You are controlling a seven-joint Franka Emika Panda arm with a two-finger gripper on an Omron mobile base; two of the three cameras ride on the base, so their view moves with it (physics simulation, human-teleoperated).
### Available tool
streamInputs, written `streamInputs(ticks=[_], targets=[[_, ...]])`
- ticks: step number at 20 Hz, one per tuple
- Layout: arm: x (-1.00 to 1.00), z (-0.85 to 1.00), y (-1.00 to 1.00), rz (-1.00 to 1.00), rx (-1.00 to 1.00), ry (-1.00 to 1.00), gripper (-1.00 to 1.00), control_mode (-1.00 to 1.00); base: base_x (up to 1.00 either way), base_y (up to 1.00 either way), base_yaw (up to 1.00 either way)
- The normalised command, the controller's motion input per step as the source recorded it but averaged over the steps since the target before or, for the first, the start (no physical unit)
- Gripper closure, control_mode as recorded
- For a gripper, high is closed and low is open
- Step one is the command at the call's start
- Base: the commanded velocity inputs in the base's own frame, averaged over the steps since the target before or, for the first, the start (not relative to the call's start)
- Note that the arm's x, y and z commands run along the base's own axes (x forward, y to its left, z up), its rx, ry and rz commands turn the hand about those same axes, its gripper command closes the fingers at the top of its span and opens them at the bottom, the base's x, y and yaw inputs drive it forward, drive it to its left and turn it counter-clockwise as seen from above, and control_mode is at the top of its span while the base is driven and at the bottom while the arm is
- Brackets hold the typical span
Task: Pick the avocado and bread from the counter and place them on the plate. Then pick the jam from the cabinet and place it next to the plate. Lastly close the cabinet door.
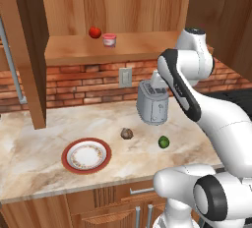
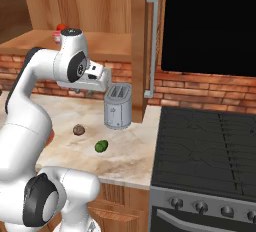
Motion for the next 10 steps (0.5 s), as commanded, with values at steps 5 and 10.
streamInputs(ticks=[5, 10], targets=[[0.00, -0.18, 0.00, 0.00, 0.00, 0.01, -1.00, -1.00, 0.00, 0.00, 0.00], [0.00, -0.35, 0.00, 0.00, 0.00, 0.07, -1.00, -1.00, 0.00, 0.00, 0.00]])
